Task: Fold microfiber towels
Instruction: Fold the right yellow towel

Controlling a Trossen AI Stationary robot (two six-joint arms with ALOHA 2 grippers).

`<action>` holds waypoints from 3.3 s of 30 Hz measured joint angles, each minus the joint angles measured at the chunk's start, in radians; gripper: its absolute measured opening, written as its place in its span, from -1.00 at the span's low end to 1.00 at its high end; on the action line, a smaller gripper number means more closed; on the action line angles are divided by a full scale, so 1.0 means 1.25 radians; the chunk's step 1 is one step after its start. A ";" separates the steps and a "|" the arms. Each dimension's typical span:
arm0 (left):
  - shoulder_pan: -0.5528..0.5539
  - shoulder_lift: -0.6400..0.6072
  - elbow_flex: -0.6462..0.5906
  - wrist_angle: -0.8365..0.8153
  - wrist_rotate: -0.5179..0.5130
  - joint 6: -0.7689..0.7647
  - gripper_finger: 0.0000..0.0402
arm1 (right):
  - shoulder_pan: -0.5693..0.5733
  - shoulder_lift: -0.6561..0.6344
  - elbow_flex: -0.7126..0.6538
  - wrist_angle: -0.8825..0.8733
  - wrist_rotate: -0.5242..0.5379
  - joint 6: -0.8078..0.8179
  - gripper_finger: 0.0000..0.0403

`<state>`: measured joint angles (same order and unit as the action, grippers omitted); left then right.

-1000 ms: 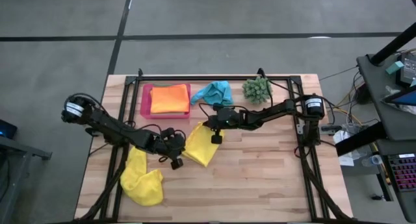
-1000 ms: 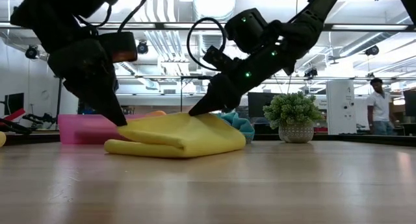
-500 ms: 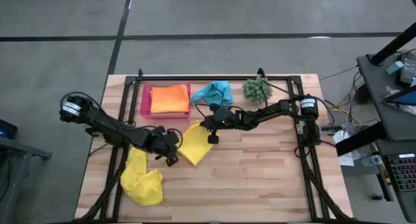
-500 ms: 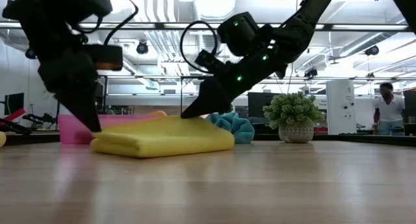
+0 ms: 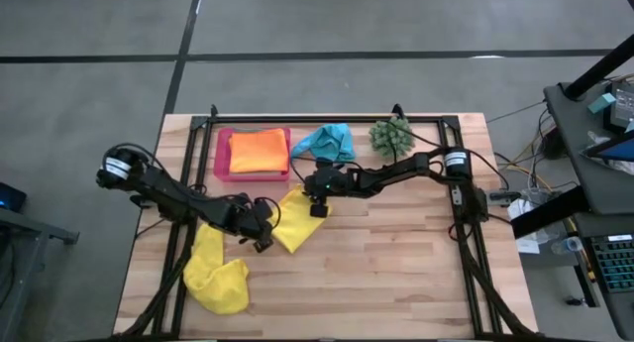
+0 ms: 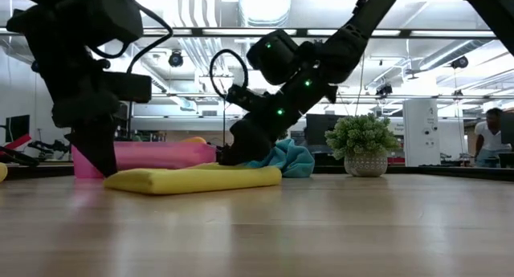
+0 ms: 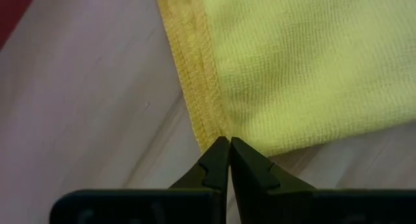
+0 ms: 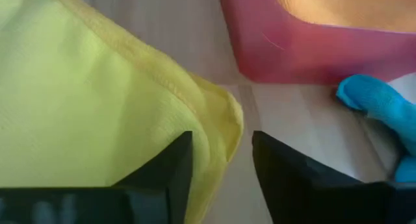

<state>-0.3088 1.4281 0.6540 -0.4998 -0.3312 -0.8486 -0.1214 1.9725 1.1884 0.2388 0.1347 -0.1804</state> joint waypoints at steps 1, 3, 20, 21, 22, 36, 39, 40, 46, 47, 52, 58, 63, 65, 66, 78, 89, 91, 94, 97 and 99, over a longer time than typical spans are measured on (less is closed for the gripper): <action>0.000 -0.003 0.000 -0.006 0.000 -0.002 -1.00 | 0.000 -0.006 0.000 -0.009 0.000 -0.003 -0.23; 0.000 -0.011 0.001 -0.023 0.007 -0.002 -1.00 | -0.002 -0.025 -0.002 -0.018 0.000 -0.009 -0.17; 0.001 -0.159 0.001 -0.075 0.051 0.061 -1.00 | -0.010 -0.071 -0.040 -0.164 -0.037 0.005 -0.27; 0.002 -0.167 -0.001 -0.077 0.051 0.050 -1.00 | -0.010 -0.071 -0.043 -0.164 -0.051 0.009 -0.30; 0.002 -0.171 -0.003 -0.077 0.052 0.033 -1.00 | -0.010 -0.071 -0.047 -0.164 -0.067 0.016 -0.33; 0.002 -0.151 -0.004 -0.124 0.053 -0.005 -0.25 | -0.006 -0.071 -0.069 -0.164 -0.107 0.042 -0.61; 0.002 -0.150 0.003 -0.128 0.052 -0.004 -0.09 | -0.006 -0.071 -0.069 -0.164 -0.164 0.047 -0.64; 0.002 -0.150 0.005 -0.116 0.049 -0.003 -0.06 | -0.006 -0.071 -0.069 -0.164 -0.183 0.051 -0.64; 0.002 -0.134 -0.004 0.064 0.027 0.089 -0.07 | 0.013 -0.071 -0.080 -0.164 -0.279 0.052 -0.66; 0.002 -0.127 -0.004 0.084 0.021 0.104 -0.09 | 0.020 -0.071 -0.084 -0.165 -0.297 0.046 -0.66; 0.002 -0.088 0.002 0.116 -0.015 0.143 -0.17 | 0.068 -0.071 -0.093 -0.201 -0.415 -0.022 -0.66; 0.001 -0.044 0.000 0.136 -0.015 0.140 -0.23 | 0.070 -0.080 -0.094 -0.216 -0.375 -0.022 -0.66; 0.001 0.015 -0.002 0.188 -0.015 0.141 -0.25 | 0.045 -0.096 -0.096 -0.218 -0.312 -0.024 -0.66; 0.001 0.044 -0.002 0.204 -0.016 0.141 -0.25 | 0.035 -0.099 -0.096 -0.203 -0.262 -0.024 -0.66; 0.001 0.058 -0.002 0.209 -0.017 0.141 -0.25 | 0.030 -0.099 -0.096 -0.191 -0.235 -0.023 -0.66; 0.000 0.140 0.007 0.215 -0.031 0.128 -0.25 | -0.014 -0.096 -0.096 -0.065 -0.211 -0.007 -0.65; 0.001 0.141 0.004 0.212 -0.025 0.141 -0.25 | -0.025 -0.094 -0.096 0.051 -0.337 0.070 -0.27; 0.001 0.141 0.004 0.212 -0.023 0.141 -0.25 | -0.023 -0.088 -0.095 0.062 -0.365 0.088 -0.22; 0.001 0.142 0.003 0.212 -0.023 0.141 -0.25 | -0.019 -0.070 -0.095 0.061 -0.365 0.097 -0.17; 0.001 0.142 0.003 0.213 -0.024 0.141 -0.25 | -0.016 -0.047 -0.095 0.064 -0.365 0.125 -0.15; 0.001 0.142 0.003 0.214 -0.024 0.141 -0.25 | -0.012 -0.030 -0.095 0.065 -0.373 0.136 -0.14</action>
<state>-0.3077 1.6051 0.6579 -0.2325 -0.3614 -0.6727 -0.1368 1.9350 1.0695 0.3202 -0.3316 -0.0099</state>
